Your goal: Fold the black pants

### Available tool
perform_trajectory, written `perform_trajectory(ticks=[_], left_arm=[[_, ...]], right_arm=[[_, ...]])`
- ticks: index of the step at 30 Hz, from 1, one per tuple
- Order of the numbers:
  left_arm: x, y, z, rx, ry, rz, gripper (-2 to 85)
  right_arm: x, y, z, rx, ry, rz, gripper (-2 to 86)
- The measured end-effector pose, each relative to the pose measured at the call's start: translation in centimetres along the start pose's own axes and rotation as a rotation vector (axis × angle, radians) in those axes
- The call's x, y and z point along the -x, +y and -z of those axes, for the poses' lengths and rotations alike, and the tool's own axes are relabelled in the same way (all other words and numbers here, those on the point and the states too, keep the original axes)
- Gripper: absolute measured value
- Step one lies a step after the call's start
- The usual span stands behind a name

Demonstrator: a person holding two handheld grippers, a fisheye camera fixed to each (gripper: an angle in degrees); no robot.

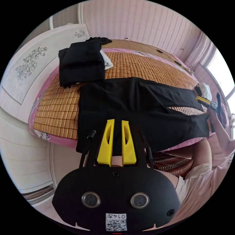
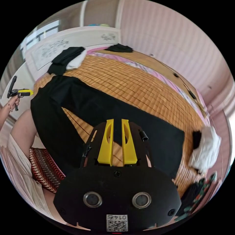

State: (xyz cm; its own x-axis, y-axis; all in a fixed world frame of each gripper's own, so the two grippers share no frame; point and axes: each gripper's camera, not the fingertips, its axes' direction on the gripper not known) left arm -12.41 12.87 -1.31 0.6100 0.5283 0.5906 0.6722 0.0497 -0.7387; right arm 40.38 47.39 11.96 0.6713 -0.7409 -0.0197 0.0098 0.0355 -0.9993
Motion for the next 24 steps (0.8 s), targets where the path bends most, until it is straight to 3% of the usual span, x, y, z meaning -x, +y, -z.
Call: perform_trajectory(ticks=[7, 13, 19, 24], left_arm=[[11.7, 6.7, 4.4, -0.036, -0.032, 0.214, 6.7], [18.8, 12.0, 6.6, -0.111, 0.068, 0.318, 9.5], [24.4, 15.7, 7.6, -0.130, 0.128, 0.420, 11.9], [29.1, 16.4, 8.6, -0.203, 0.342, 0.573, 13.4]], right_arm=[[18.1, -15.5, -7.5, -0.031, -0.214, 0.433, 6.3], [33.6, -25.1, -13.0, -0.044, -0.241, 0.749, 6.8], [44.2, -30.5, -18.9, 0.028, -0.140, 0.883, 8.0], [48.6, -32.5, -22.5, 0.111, -0.088, 0.872, 7.5]])
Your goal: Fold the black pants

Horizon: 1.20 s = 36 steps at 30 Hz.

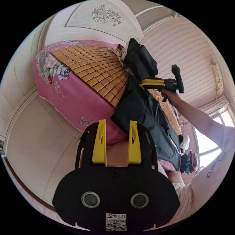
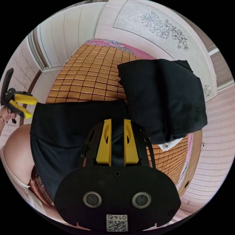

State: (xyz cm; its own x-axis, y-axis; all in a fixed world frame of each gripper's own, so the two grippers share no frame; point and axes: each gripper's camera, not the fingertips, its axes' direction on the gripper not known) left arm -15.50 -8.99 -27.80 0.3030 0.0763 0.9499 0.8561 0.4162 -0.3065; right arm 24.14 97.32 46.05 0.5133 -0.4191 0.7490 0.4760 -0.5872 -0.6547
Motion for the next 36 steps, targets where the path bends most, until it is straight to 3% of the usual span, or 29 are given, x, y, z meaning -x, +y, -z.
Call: perform_trajectory(ticks=[2, 6, 15, 18, 20, 22, 24, 27, 32, 34, 36], left_arm=[[-0.2, -0.8, 0.1, 0.018, 0.004, -0.024, 12.5], [0.2, -2.5, -0.2, 0.089, 0.065, -0.028, 0.2], [2.3, -4.8, 7.0, -0.054, -0.006, -0.008, -0.9], [4.1, -5.7, 6.9, -0.034, 0.016, 0.072, -0.5], [4.5, -6.2, 7.1, -0.020, 0.027, 0.087, 0.1], [4.5, -6.4, 7.9, -0.032, 0.029, 0.099, 1.9], [4.4, -6.4, 8.7, -0.050, 0.050, 0.084, 4.3], [4.1, -6.7, 8.8, -0.035, 0.094, 0.082, 5.9], [2.7, -7.8, 8.8, 0.005, 0.060, 0.045, 2.2], [2.4, -8.4, 8.8, 0.025, 0.042, 0.035, 0.1], [2.0, -9.2, 8.9, 0.052, 0.037, 0.034, -0.7]], right_arm=[[0.3, -1.0, -1.3, 0.041, 0.007, 0.001, 6.0], [0.0, -2.0, -1.9, 0.041, 0.113, -0.033, 0.0], [0.7, -1.5, -2.9, 0.051, 0.221, 0.104, -0.5], [-0.6, -0.4, -1.4, 0.071, 0.156, 0.031, -0.6], [-1.3, 2.1, 1.7, -0.035, 0.118, -0.030, -0.6], [-2.3, 8.9, 7.4, -0.249, 0.060, -0.204, -0.7], [-2.8, 16.1, 10.8, -0.343, -0.008, -0.309, -0.6], [-2.6, 31.2, 14.7, -0.359, -0.055, -0.553, 0.5], [2.7, 54.8, 19.9, -0.030, 0.137, -0.930, 6.8], [5.8, 65.9, 22.5, 0.120, 0.151, -1.237, 8.3], [8.6, 73.3, 24.5, 0.132, 0.130, -1.444, 10.5]])
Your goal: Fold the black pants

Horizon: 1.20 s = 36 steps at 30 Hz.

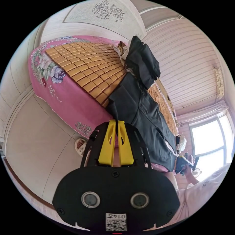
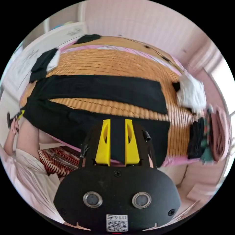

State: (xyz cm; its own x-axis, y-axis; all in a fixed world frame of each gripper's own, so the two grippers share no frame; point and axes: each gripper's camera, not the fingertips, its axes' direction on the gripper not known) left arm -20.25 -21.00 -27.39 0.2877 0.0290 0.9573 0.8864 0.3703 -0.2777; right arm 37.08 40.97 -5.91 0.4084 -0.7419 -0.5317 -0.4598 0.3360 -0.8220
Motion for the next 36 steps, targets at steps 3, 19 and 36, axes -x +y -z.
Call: perform_trajectory(ticks=[3, 19, 36], left_arm=[[-0.9, -0.9, 0.1, 0.033, -0.020, -0.004, -0.9], [-4.8, -3.7, -0.7, 0.125, -0.125, 0.006, -1.0], [-8.7, -3.8, -0.3, 0.099, -0.126, -0.070, -1.0]], right_arm=[[-9.8, 5.9, 0.7, 0.012, 0.003, -0.353, 11.7], [-32.3, 19.4, 0.3, -0.006, -0.271, -0.947, 7.3], [-42.4, 23.5, 8.0, -0.085, -0.406, -0.953, 12.3]])
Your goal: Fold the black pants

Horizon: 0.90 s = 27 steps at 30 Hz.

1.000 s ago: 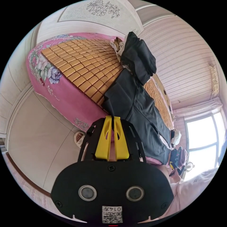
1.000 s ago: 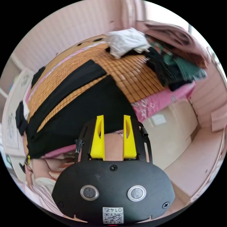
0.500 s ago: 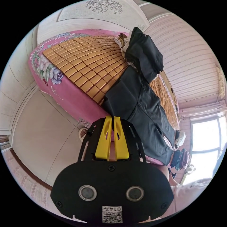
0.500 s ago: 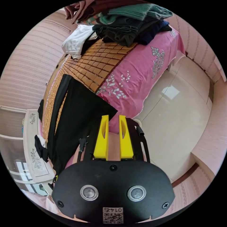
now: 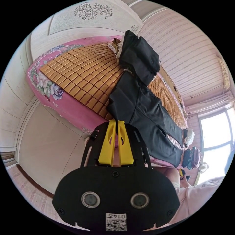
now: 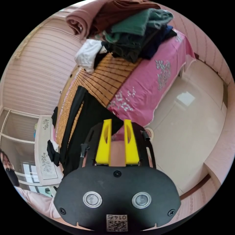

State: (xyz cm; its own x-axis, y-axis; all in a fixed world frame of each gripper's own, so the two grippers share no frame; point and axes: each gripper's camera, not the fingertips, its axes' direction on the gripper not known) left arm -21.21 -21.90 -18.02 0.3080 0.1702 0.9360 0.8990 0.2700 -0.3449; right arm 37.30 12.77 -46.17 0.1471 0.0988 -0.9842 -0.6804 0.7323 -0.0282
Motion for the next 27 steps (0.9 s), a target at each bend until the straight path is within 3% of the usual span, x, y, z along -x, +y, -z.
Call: perform_trajectory(ticks=[5, 7, 10, 17, 27], left_arm=[[-0.6, 0.2, -0.8, 0.001, -0.004, 0.019, -1.0], [-0.8, 0.3, -1.0, 0.002, -0.008, 0.026, -1.0], [-1.2, 0.3, -1.3, 0.008, -0.016, 0.027, -1.0], [-2.2, 0.9, -0.6, -0.032, 0.046, 0.019, -1.0], [-8.0, -2.0, 3.6, -0.249, 0.247, -0.159, -0.9]], right_arm=[[-1.3, -0.9, -1.3, 0.092, -0.100, -0.043, 12.6], [-0.9, -1.6, -1.0, 0.135, -0.131, -0.003, 8.8], [-0.4, -1.5, 1.1, 0.081, -0.167, 0.040, 3.2], [1.7, -1.4, 7.0, -0.030, -0.353, 0.118, 0.7], [18.5, -9.7, 10.0, -0.067, -0.230, 0.488, 0.5]])
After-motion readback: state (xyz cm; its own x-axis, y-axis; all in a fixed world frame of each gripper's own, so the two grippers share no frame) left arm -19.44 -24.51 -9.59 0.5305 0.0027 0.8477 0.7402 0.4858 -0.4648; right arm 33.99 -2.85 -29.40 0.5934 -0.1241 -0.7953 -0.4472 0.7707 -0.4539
